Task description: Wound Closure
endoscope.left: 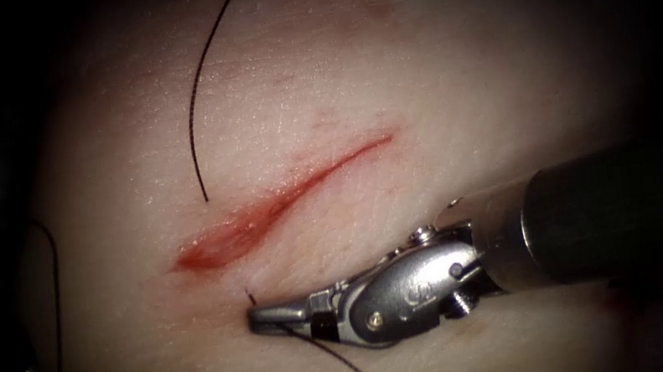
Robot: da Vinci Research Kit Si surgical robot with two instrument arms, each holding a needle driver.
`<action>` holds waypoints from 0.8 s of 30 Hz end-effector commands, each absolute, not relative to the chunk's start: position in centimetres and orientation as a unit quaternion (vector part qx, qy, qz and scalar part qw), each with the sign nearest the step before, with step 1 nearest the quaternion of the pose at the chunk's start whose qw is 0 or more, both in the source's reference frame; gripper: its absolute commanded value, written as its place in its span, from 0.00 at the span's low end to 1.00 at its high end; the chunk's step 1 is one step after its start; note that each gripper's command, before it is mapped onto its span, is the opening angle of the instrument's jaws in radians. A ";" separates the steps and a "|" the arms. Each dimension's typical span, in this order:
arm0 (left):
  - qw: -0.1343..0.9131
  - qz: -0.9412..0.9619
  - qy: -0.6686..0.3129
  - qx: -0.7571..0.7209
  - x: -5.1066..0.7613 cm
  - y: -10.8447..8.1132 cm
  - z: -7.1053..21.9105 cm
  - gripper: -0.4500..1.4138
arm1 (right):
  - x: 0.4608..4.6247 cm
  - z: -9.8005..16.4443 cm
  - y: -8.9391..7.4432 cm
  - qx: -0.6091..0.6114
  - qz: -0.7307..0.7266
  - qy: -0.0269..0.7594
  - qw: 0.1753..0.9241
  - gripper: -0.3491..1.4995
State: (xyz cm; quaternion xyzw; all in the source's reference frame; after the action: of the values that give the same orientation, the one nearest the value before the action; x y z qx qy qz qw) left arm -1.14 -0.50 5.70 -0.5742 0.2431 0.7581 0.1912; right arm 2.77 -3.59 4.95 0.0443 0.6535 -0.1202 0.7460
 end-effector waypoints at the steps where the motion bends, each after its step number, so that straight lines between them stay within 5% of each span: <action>1: 0.195 0.757 0.240 -0.575 -1.23 -0.6 5.8 0.00 | 2.72 4.9 -3.9 0.056 -0.127 0.654 0.744 0.00; 22: 0.194 0.759 0.239 -0.574 -1.26 -0.6 5.8 0.00 | 2.46 4.6 -5.1 0.222 -0.233 0.580 0.748 0.00; 23: 0.194 0.759 0.239 -0.574 -1.26 -0.6 5.8 0.00 | 2.48 4.6 -5.0 0.217 -0.219 0.587 0.748 0.08; 24: 0.194 0.759 0.239 -0.574 -1.26 -0.6 5.8 0.00 | 2.48 4.6 -5.0 0.204 -0.205 0.594 0.751 0.35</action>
State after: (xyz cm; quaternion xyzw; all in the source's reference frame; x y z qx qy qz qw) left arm -1.19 -0.52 5.72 -0.5729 0.2411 0.7592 0.1928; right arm 2.45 -4.87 4.61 0.1967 0.5937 -0.1992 0.7544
